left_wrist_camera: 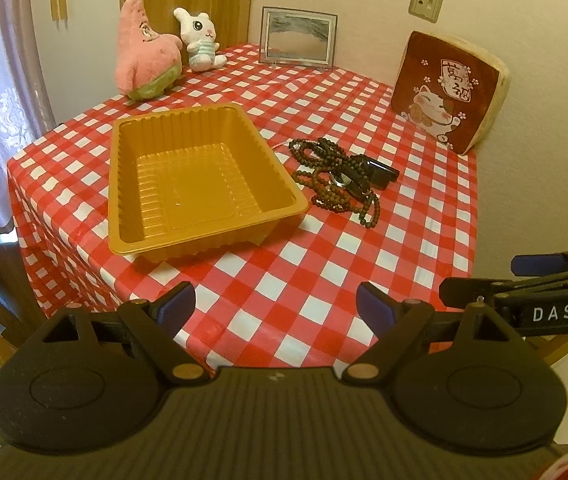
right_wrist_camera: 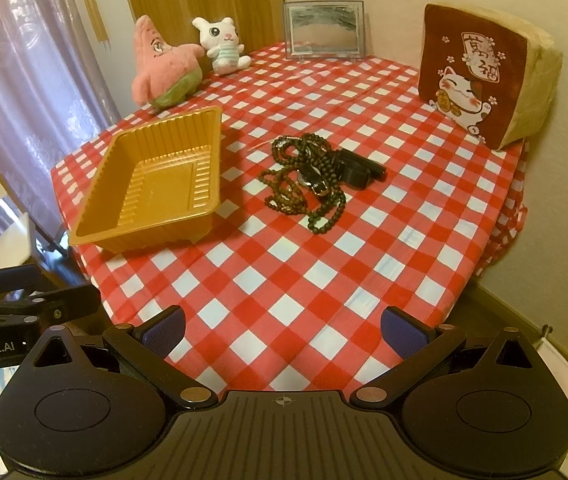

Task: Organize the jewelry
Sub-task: 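Grasp the orange tray rim with the left gripper and lift it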

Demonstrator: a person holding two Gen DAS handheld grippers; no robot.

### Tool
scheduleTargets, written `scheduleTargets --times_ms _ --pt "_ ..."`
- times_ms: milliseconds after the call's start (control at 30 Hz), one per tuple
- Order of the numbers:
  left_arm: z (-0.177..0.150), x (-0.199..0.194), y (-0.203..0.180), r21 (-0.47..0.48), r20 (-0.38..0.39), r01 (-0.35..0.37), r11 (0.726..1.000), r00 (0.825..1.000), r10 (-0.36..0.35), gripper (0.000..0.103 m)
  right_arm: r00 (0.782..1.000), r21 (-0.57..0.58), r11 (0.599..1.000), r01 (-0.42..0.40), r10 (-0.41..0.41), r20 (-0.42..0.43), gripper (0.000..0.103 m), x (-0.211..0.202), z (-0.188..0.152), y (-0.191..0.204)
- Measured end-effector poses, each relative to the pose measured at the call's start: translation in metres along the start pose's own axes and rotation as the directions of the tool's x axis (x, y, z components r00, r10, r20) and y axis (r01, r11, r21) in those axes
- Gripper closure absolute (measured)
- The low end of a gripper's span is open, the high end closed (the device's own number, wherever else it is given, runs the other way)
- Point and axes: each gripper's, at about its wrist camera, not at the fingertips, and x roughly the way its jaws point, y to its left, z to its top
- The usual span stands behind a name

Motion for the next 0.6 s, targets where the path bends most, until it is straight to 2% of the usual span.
scheduleTargets --times_ms 67,367,500,600 --pt "0.000 0.018 0.002 -0.005 -0.014 0.005 1.000 1.000 -0.005 0.017 1.000 -0.002 1.000 -0.009 0.009 -0.003 0.000 0.001 0.002 -0.002" --pt "0.005 0.031 0.011 -0.075 -0.038 -0.033 0.997 0.999 0.031 0.017 0.999 0.018 0.999 -0.039 0.039 0.005 0.000 0.010 0.017 -0.023" --pt "0.005 0.040 0.023 -0.135 -0.004 -0.088 0.987 0.996 0.088 0.017 0.998 0.056 0.996 -0.062 0.062 0.003 0.000 0.022 0.029 -0.041" --pt "0.001 0.045 0.033 -0.212 0.050 -0.134 0.968 0.988 0.148 0.017 0.998 0.074 0.995 -0.067 0.067 0.000 0.000 0.032 0.038 -0.053"
